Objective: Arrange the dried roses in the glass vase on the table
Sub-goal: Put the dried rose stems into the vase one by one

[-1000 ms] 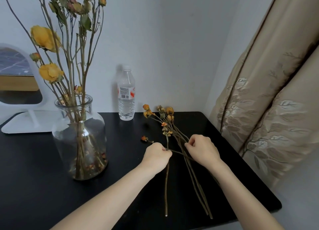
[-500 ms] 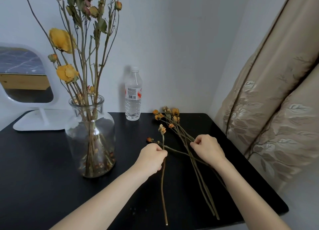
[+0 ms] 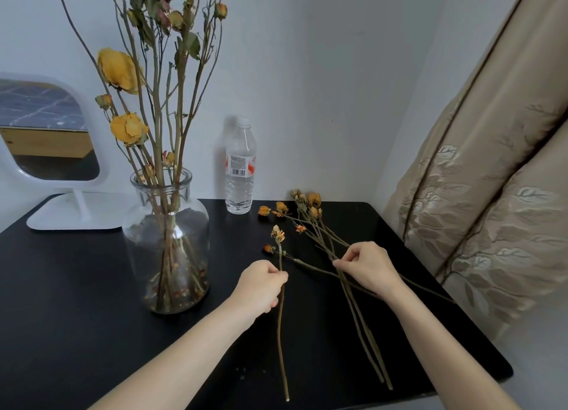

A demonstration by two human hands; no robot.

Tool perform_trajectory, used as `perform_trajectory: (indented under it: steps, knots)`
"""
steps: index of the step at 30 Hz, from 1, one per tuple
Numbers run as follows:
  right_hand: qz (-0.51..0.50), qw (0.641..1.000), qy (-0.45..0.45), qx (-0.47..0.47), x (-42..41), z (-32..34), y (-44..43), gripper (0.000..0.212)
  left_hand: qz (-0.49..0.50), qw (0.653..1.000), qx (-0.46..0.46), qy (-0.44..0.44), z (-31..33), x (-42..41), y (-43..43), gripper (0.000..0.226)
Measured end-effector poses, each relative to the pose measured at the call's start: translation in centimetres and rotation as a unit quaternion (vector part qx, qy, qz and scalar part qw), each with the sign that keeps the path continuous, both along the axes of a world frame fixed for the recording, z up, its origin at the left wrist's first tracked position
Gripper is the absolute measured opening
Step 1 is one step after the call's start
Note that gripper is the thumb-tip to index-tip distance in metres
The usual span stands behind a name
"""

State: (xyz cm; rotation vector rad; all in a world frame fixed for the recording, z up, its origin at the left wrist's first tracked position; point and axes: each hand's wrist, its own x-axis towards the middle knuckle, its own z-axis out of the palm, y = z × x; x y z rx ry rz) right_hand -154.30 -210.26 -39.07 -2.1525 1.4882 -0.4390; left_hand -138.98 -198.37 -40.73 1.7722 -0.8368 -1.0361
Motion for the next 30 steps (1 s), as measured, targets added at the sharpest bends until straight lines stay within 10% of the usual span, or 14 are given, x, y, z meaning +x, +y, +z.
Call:
perform_trajectory:
  steps: [12, 30]
  knots:
    - [-0.035, 0.997, -0.069, -0.022, -0.2, 1.5, -1.2, 0.017, 0.019, 1.0, -0.021, 0.006, 0.3, 1.4, 1.1, 0.014]
    - [-0.047, 0.996, 0.077, -0.001, 0.0, -0.9, -0.5, 0.015, 0.025, 0.999, -0.015, 0.015, -0.3, 2.0, 1.7, 0.015]
